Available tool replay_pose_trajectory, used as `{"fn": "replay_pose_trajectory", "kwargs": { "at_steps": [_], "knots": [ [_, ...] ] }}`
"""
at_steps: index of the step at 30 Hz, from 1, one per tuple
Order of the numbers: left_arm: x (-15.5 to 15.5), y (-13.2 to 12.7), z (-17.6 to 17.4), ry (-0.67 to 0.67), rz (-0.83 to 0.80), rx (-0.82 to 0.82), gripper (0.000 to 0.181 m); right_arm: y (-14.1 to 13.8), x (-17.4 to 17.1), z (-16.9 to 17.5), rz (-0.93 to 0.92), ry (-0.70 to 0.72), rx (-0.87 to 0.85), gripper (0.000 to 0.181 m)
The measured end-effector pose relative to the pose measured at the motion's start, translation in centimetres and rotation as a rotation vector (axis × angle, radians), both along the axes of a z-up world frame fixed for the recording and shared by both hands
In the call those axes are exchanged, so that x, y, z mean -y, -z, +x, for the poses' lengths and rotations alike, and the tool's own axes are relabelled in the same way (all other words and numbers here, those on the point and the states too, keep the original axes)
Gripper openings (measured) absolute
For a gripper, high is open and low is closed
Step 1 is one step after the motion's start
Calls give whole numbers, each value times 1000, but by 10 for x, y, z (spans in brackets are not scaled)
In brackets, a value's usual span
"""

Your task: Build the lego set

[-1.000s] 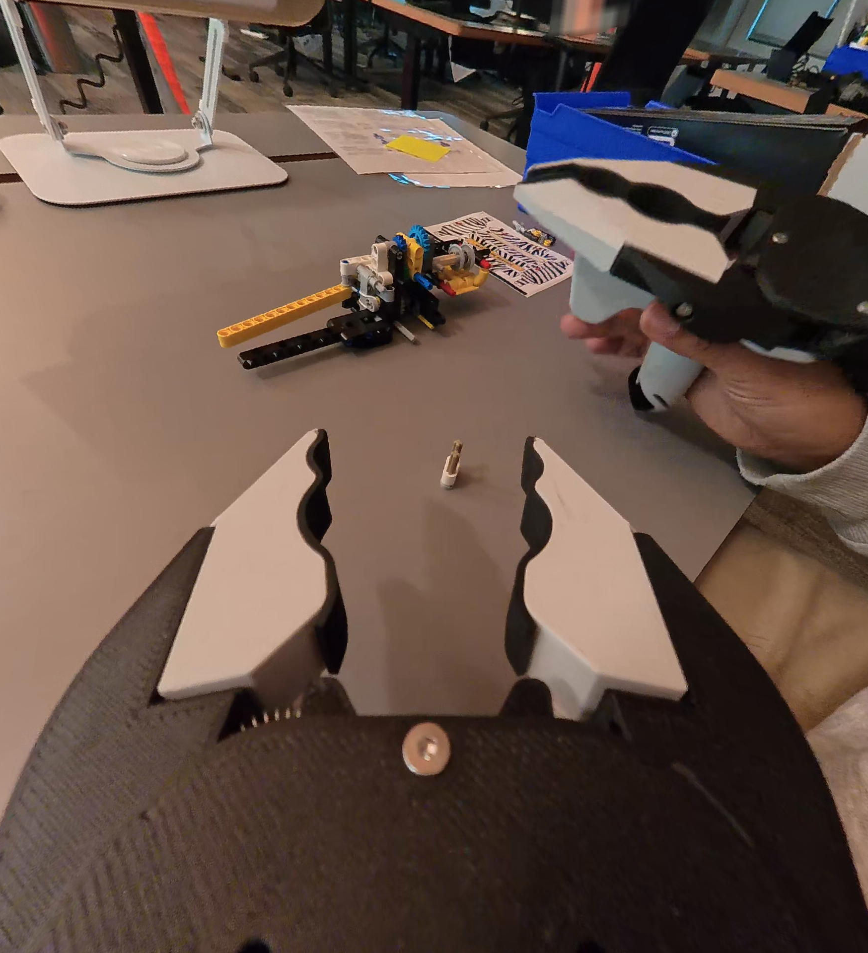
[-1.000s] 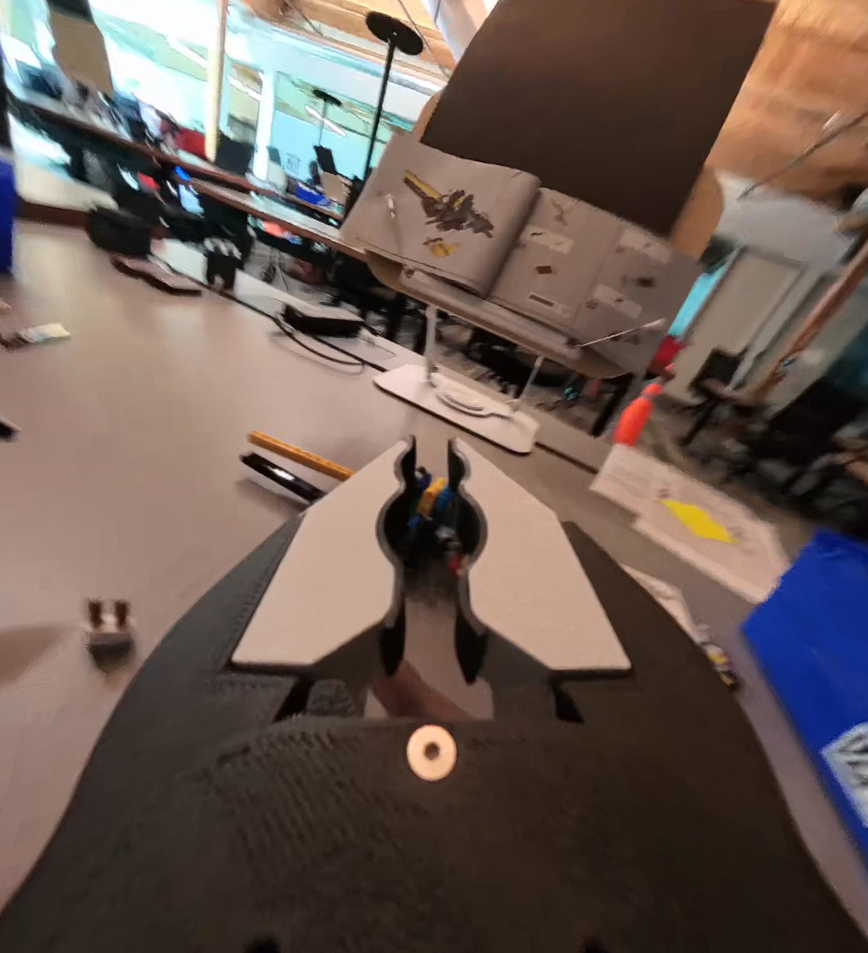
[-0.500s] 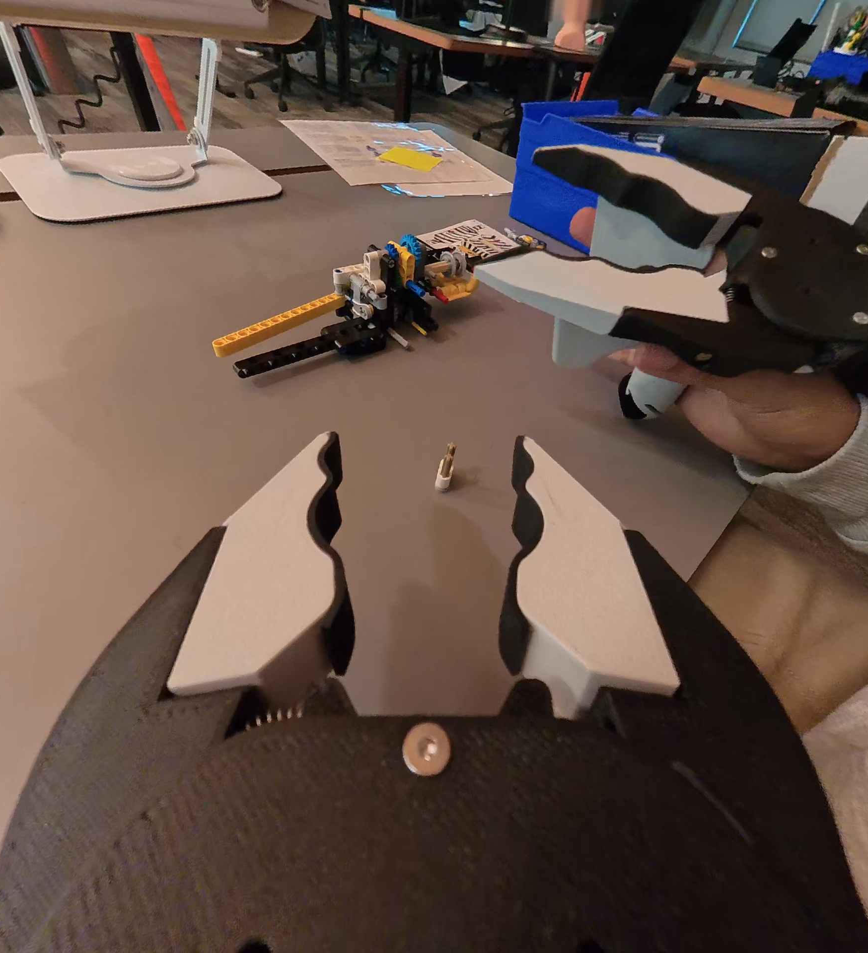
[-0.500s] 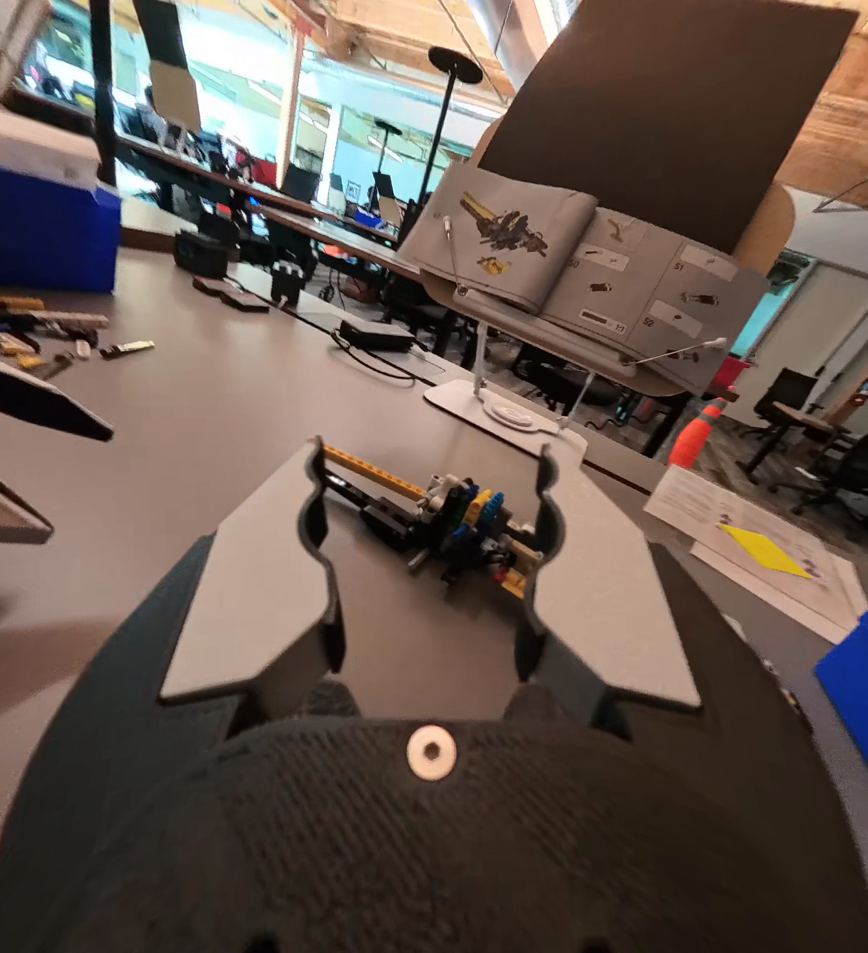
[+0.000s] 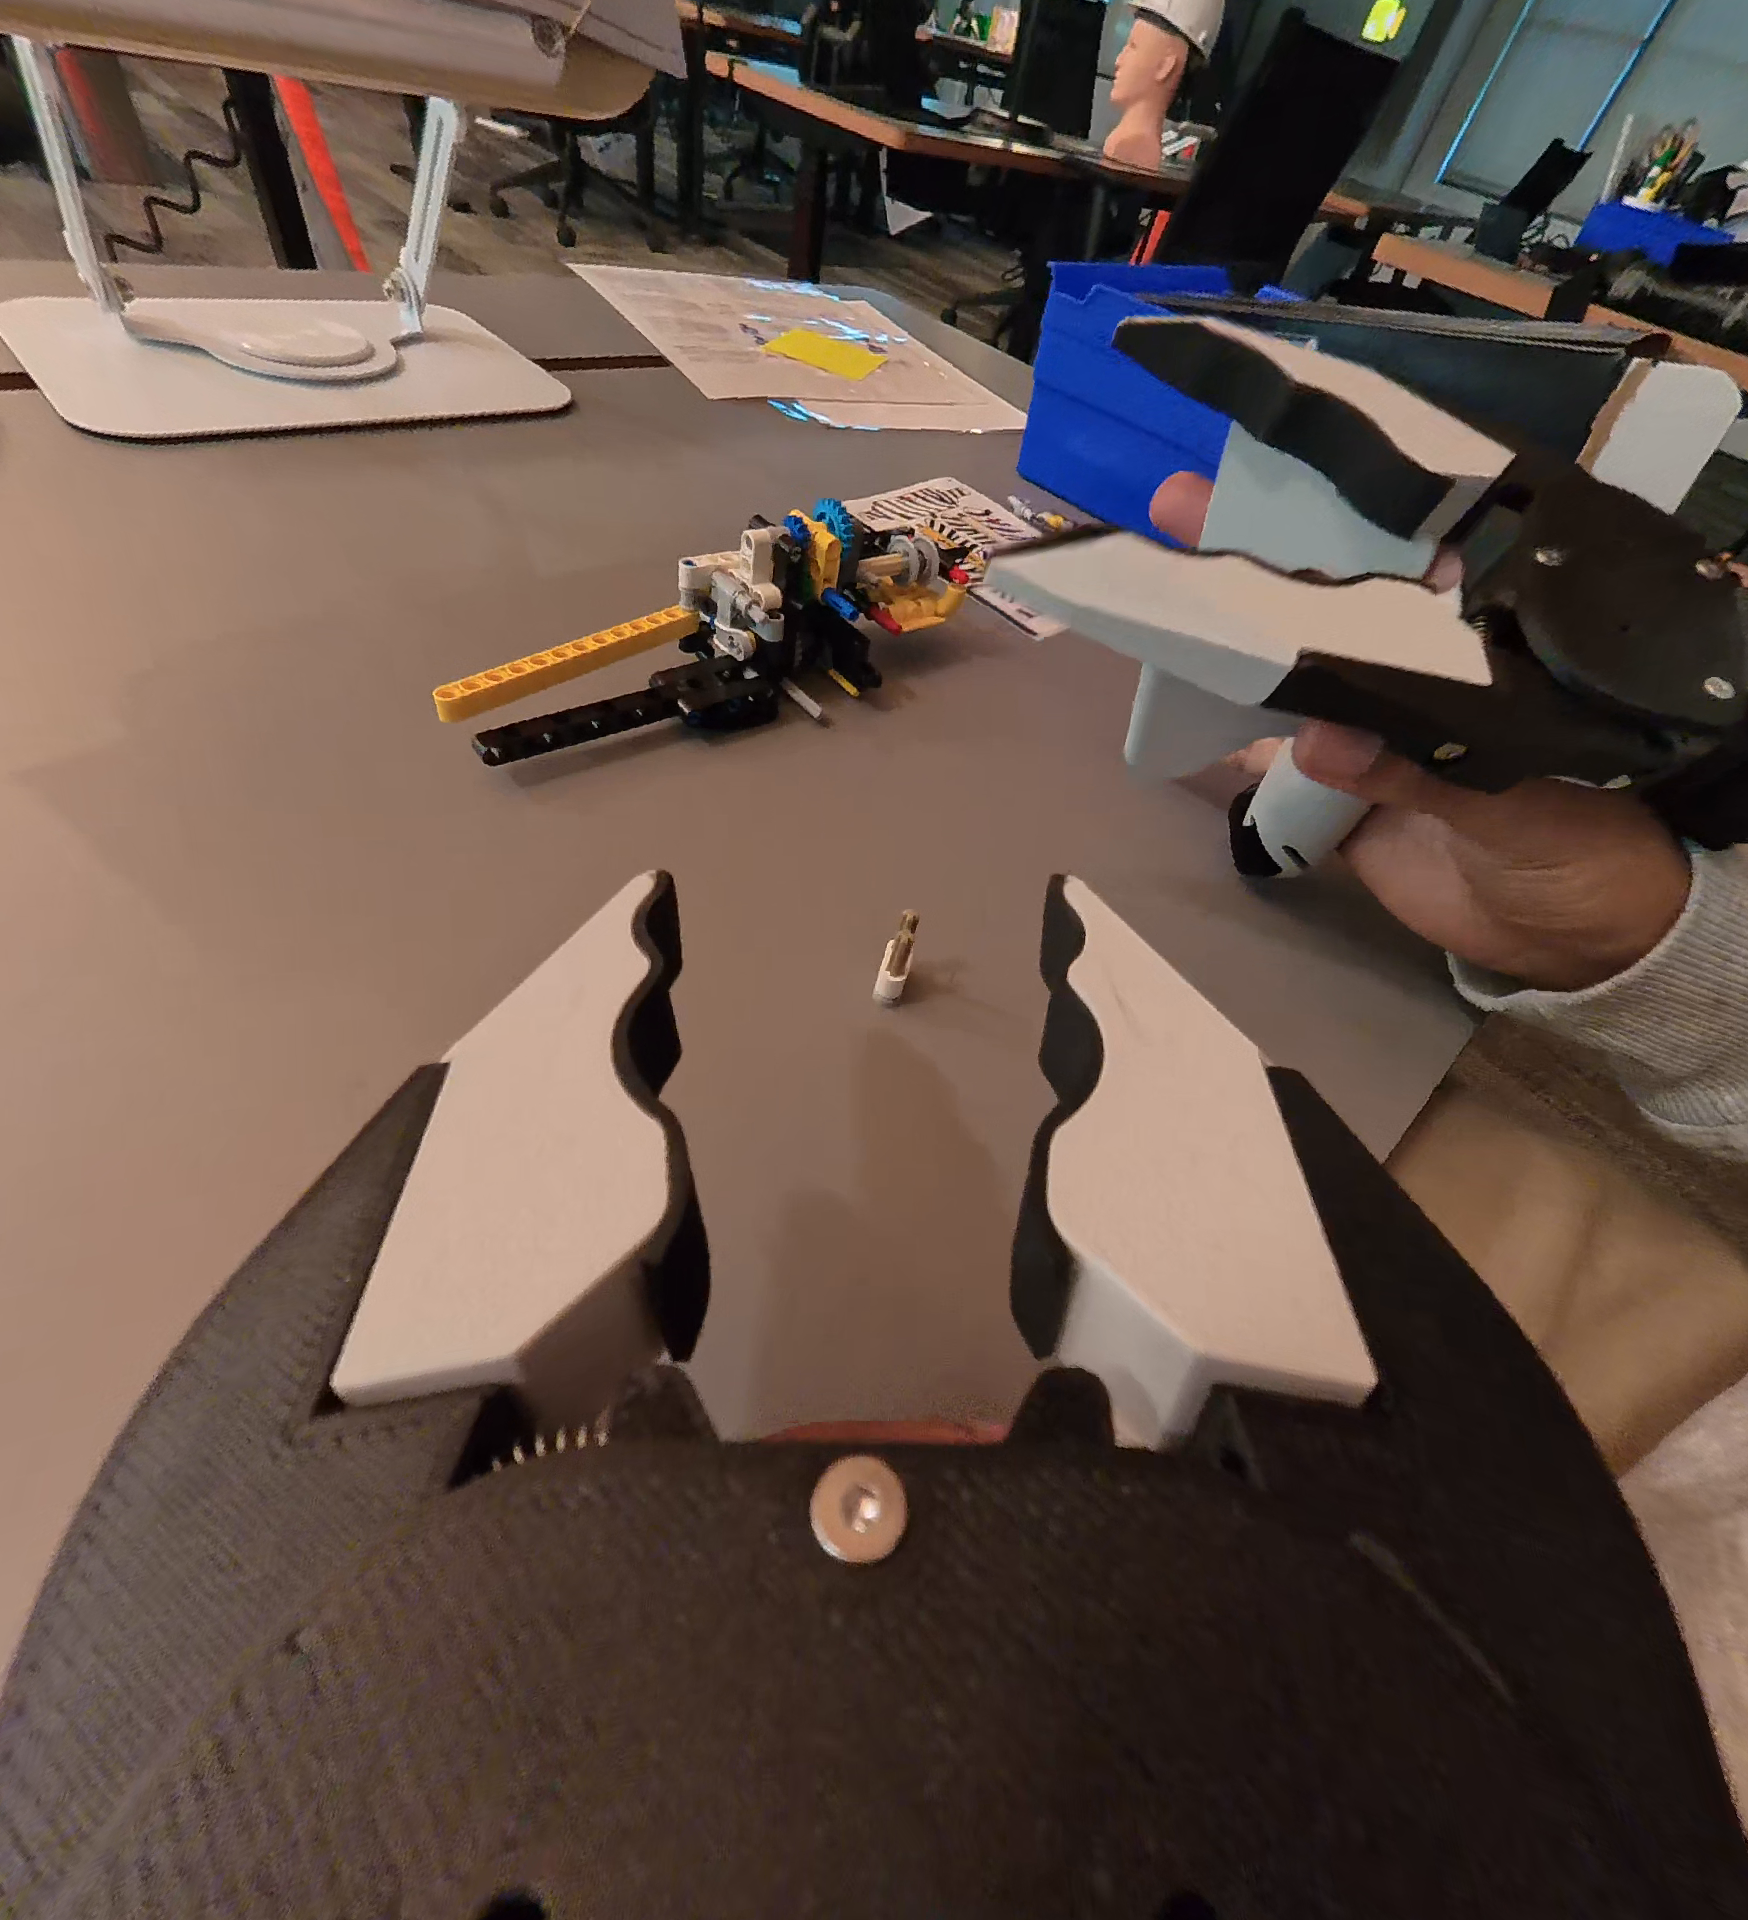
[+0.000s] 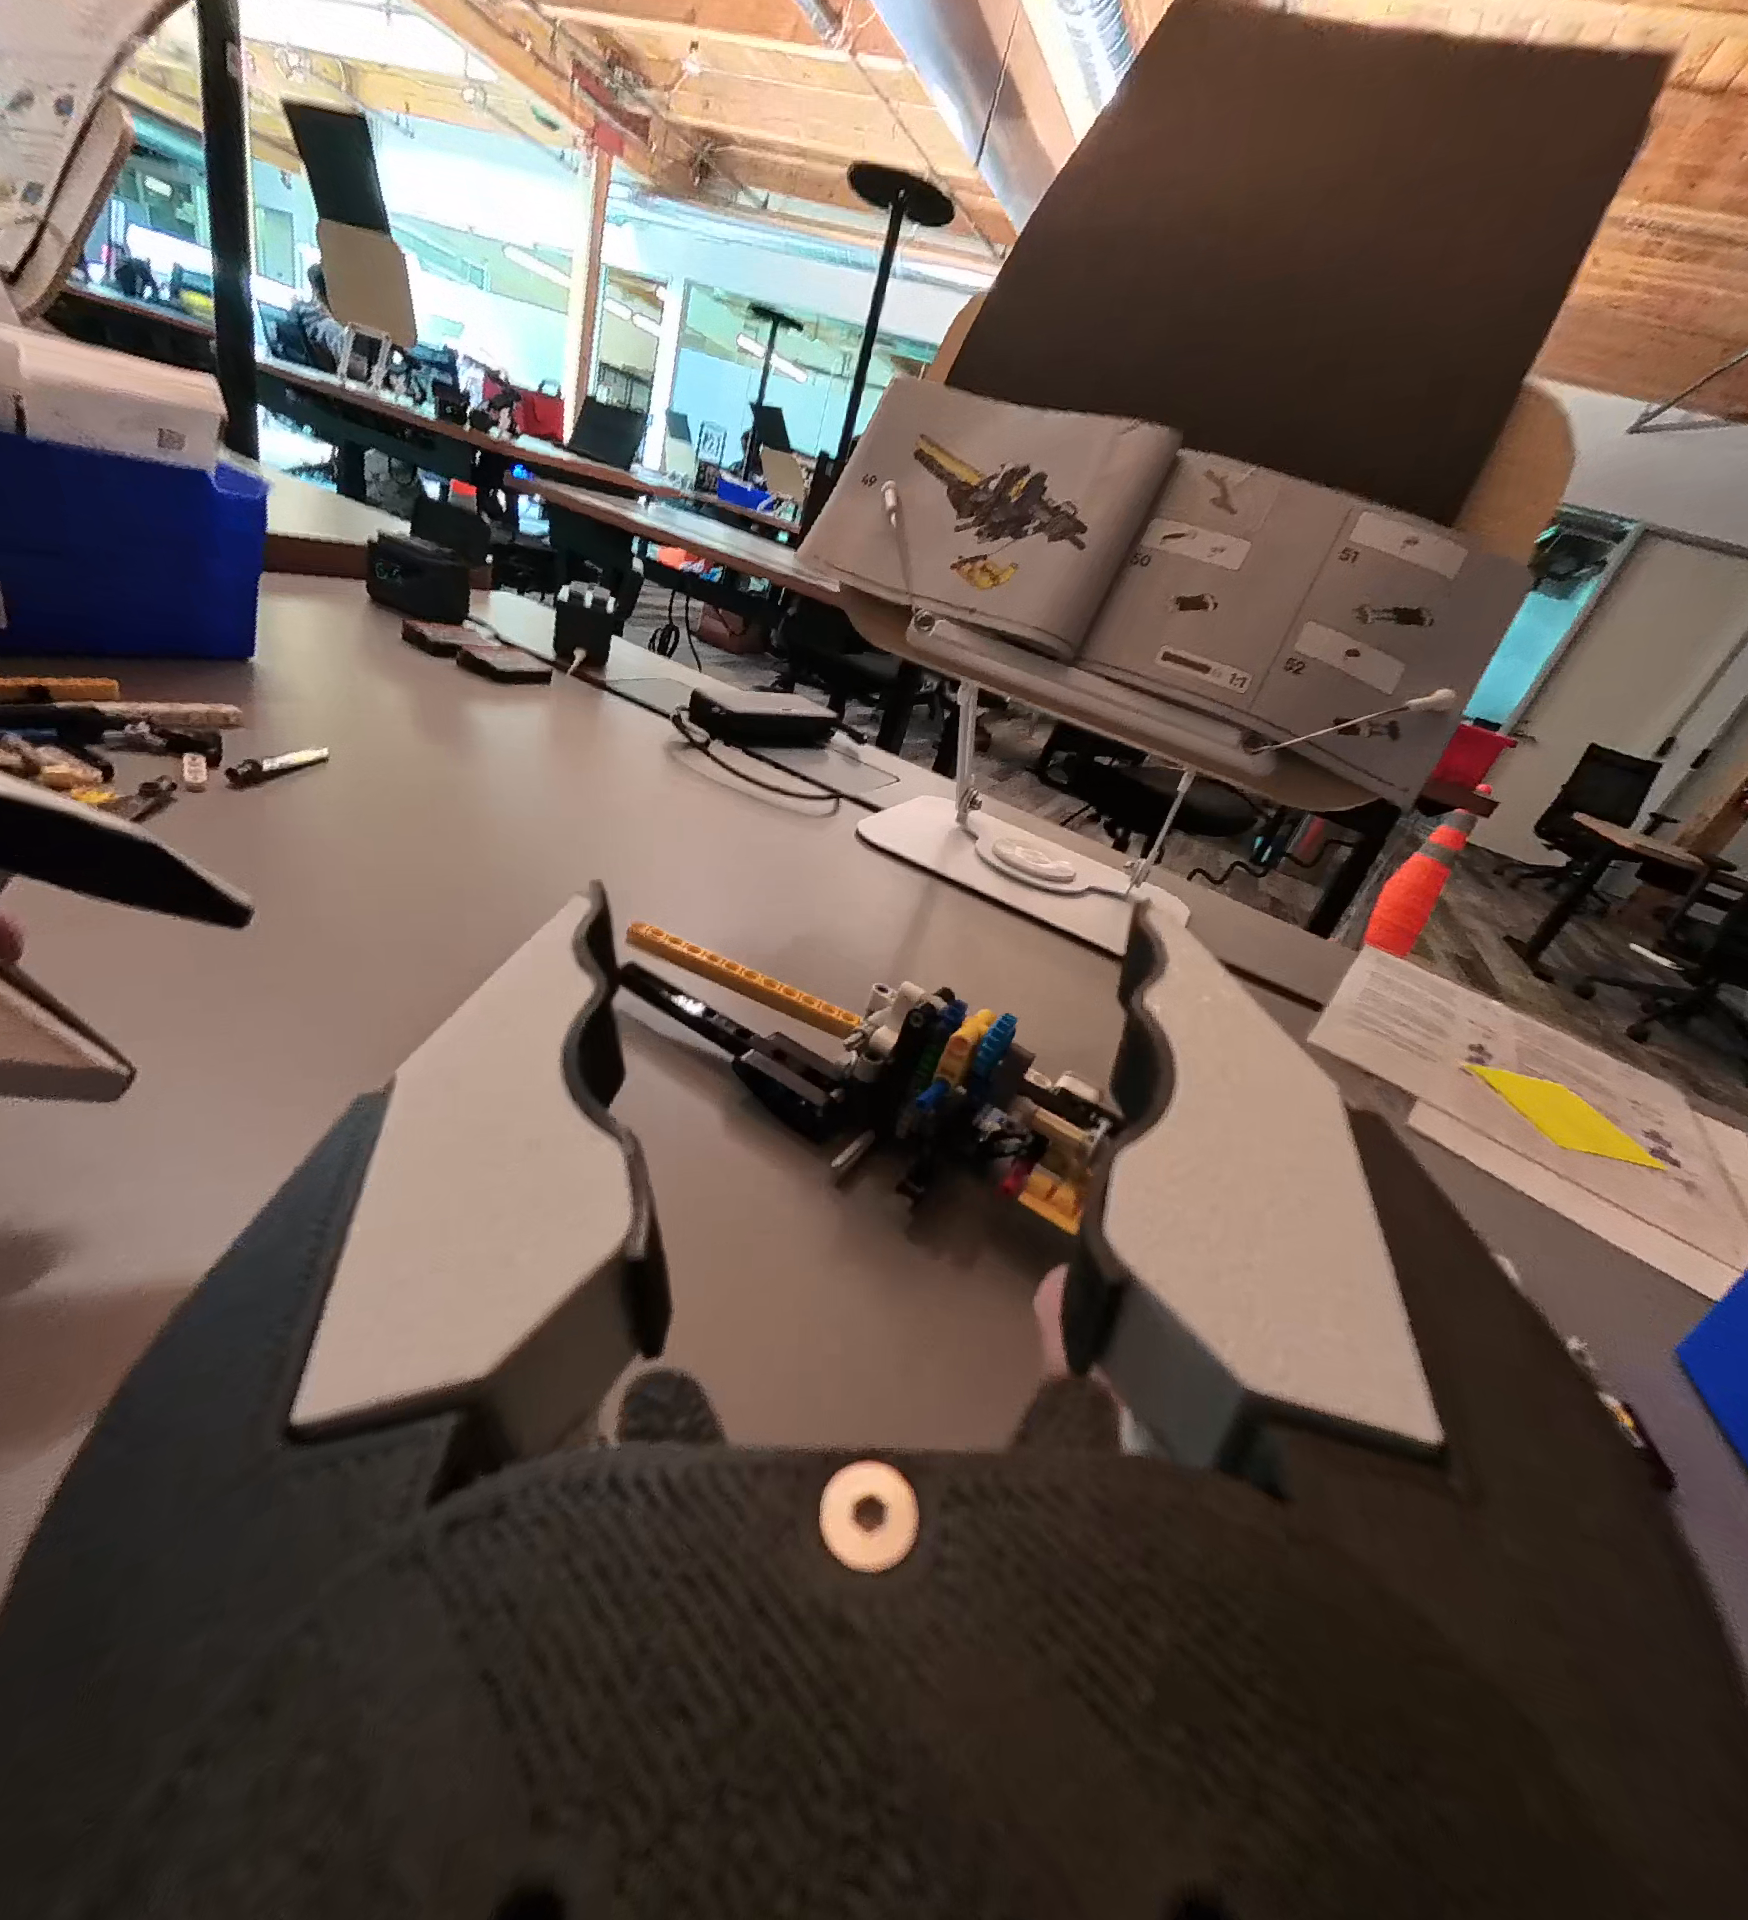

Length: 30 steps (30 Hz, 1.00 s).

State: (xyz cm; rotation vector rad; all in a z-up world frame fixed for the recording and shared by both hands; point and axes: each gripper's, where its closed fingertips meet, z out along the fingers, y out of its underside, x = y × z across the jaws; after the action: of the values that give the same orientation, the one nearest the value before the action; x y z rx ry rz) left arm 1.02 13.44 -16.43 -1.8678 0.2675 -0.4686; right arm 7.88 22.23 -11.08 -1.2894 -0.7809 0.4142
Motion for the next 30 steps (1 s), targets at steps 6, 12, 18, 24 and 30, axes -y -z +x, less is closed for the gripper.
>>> {"fn": "replay_pose_trajectory", "kwargs": {
  "at_steps": [6,12,18,24,30],
  "knots": [
    [0,1,0,10,-9,15,63,-26,-3,20,41,64,-148,95],
    [1,0,1,12,-4,6,62,-26,-5,22,-5,47,-203,92],
    [1,1,1,11,-7,5,60,-28,-2,20,-10,23,-228,85],
    [0,1,1,5,-9,-1,60,-25,-2,18,-32,12,-222,77],
    [0,1,1,3,-11,-1,60,-24,-5,20,-54,15,-239,70]
  ]
}}
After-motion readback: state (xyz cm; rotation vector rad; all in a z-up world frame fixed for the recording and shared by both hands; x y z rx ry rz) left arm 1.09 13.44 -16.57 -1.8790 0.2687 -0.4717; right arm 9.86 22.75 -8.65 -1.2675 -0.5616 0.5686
